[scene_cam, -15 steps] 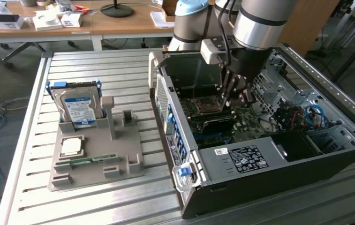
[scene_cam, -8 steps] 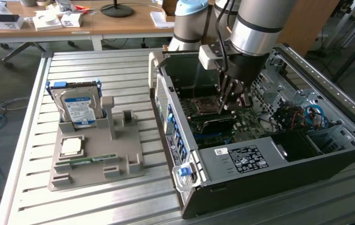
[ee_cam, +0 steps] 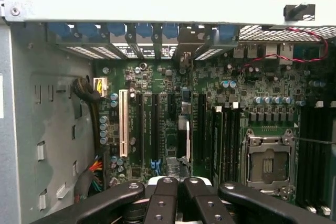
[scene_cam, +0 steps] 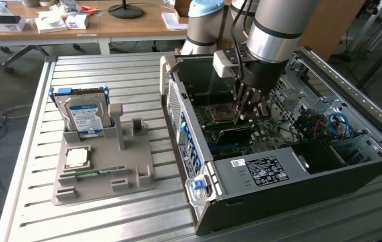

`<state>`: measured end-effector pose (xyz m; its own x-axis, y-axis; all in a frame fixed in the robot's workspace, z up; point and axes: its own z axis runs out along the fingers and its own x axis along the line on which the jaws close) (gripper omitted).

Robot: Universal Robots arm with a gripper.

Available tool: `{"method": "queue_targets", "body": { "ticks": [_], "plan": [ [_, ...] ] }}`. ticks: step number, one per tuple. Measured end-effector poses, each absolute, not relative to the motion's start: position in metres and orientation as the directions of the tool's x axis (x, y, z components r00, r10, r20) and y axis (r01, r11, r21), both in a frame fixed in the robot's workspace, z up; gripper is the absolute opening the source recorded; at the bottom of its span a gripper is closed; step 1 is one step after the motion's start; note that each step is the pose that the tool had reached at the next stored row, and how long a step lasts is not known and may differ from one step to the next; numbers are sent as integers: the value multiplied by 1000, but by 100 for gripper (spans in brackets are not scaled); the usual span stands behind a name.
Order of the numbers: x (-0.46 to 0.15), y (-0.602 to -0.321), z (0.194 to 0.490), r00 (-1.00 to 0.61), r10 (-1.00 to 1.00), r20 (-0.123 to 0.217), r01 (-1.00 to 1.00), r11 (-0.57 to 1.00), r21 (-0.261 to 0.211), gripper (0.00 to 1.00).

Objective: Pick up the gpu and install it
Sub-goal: 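Press down on the gpu until it lock into place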

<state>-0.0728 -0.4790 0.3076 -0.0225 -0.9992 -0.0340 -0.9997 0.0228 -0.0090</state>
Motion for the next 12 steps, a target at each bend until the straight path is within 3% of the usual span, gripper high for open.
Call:
{"method": "queue_targets", "body": {
  "ticks": [12],
  "plan": [
    [-82,-475,294,-25,-999,-34,-1000,25,-9,11]
  ]
}}
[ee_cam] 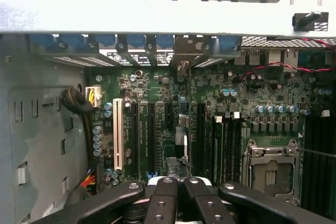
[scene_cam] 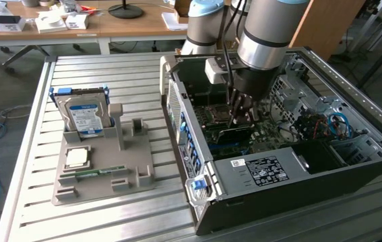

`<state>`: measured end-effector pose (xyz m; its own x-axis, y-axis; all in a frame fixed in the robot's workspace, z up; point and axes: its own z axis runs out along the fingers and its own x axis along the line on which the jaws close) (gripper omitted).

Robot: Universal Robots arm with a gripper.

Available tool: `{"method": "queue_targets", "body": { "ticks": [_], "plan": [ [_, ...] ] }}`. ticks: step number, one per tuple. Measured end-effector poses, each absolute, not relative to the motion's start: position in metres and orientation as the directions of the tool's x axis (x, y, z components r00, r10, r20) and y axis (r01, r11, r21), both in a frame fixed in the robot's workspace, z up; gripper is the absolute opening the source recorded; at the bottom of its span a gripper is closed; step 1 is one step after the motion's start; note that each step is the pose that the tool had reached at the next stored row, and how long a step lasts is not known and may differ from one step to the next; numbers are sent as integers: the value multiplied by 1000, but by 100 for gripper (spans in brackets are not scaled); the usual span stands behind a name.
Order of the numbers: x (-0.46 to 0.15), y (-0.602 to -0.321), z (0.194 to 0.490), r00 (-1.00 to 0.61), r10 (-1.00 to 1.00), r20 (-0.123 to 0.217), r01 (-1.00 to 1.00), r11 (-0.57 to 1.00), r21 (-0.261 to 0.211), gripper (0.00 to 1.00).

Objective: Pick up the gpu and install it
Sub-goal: 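Press down on the gpu until it lock into place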

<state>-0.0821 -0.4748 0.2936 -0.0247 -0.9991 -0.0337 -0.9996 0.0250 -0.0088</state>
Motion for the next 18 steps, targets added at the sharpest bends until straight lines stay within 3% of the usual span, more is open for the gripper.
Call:
{"method": "queue_targets", "body": {
  "ticks": [18],
  "plan": [
    [-84,-465,279,-25,-999,-41,-1000,25,-9,11]
  ]
}}
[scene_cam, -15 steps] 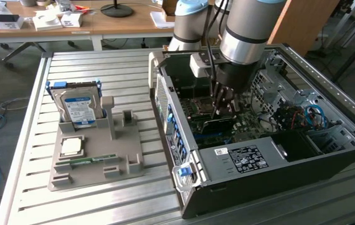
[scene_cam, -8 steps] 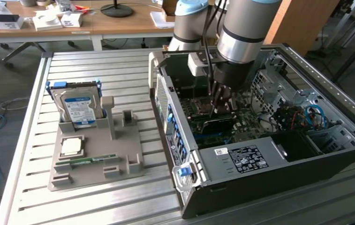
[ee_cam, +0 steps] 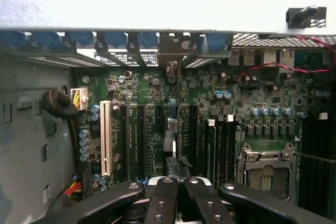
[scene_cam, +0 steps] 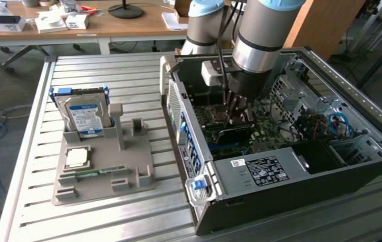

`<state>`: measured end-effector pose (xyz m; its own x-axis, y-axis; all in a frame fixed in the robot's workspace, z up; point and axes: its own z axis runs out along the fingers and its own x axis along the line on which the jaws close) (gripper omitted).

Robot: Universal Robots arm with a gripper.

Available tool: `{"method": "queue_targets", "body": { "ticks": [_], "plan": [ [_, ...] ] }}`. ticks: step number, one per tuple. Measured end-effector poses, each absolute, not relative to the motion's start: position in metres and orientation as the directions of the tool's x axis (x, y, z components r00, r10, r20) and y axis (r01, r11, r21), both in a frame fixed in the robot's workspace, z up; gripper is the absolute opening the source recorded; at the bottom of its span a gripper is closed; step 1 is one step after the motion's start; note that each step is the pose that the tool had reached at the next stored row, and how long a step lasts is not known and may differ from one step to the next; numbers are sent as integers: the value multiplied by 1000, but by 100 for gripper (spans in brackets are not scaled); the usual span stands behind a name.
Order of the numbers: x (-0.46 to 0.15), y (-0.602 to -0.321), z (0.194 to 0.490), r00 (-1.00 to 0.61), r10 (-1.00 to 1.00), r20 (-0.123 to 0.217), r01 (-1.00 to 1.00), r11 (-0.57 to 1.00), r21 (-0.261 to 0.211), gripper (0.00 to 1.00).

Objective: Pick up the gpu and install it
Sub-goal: 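Press down on the gpu until it lock into place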

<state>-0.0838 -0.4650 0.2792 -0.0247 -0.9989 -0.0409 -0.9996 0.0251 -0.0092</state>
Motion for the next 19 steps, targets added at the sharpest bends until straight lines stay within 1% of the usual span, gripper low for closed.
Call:
{"method": "queue_targets", "body": {
  "ticks": [19],
  "plan": [
    [-84,-463,273,-25,-998,-49,-1000,25,-9,11]
  ]
}}
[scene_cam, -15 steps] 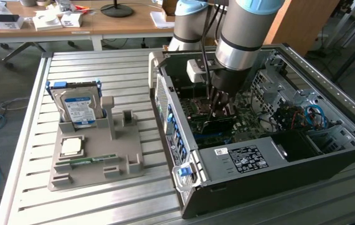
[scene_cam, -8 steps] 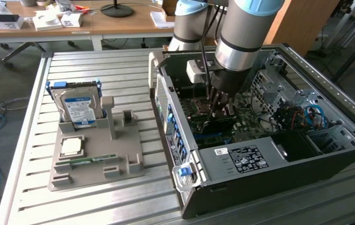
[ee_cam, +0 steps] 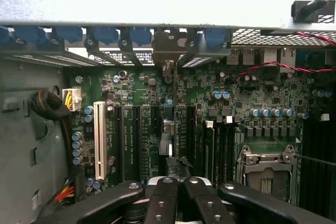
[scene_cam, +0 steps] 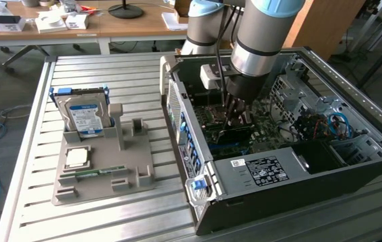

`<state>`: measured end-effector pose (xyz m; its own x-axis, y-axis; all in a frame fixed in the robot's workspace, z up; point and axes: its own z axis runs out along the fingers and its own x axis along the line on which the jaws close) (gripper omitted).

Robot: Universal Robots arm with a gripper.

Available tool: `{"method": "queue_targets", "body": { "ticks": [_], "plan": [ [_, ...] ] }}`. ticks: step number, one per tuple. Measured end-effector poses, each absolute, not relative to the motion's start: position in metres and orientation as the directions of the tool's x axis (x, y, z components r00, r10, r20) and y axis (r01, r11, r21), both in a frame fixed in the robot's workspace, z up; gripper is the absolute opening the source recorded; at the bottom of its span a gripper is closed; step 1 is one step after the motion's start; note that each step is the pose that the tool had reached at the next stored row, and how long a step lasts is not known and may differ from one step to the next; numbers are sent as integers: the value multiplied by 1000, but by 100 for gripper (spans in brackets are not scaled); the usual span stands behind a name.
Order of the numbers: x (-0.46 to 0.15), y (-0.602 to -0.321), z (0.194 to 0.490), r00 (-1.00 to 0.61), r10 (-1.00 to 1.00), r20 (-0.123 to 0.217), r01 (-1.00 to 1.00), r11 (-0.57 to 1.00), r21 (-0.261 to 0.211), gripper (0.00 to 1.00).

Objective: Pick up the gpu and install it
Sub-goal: 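Press down on the gpu until it lock into place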

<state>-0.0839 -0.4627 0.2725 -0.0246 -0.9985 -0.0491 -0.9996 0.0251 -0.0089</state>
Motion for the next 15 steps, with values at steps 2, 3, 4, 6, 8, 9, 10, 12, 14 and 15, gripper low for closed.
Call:
{"method": "queue_targets", "body": {
  "ticks": [2,3,4,6,8,9,10,12,14,15],
  "plan": [
    [-84,-463,271,-25,-998,-51,-1000,25,-9,11],
    [-84,-463,270,-25,-998,-52,-1000,25,-9,11],
    [-84,-463,270,-25,-998,-52,-1000,25,-9,11],
    [-84,-463,269,-25,-998,-52,-1000,25,-9,11],
    [-84,-462,269,-25,-998,-55,-1000,25,-9,11],
    [-84,-462,268,-25,-998,-55,-1000,25,-9,11],
    [-84,-461,268,-25,-998,-56,-1000,25,-9,11],
    [-84,-460,267,-25,-998,-57,-1000,25,-9,11],
    [-84,-459,267,-25,-998,-56,-1000,25,-9,11],
    [-84,-459,267,-25,-998,-57,-1000,25,-9,11]
  ]
}}
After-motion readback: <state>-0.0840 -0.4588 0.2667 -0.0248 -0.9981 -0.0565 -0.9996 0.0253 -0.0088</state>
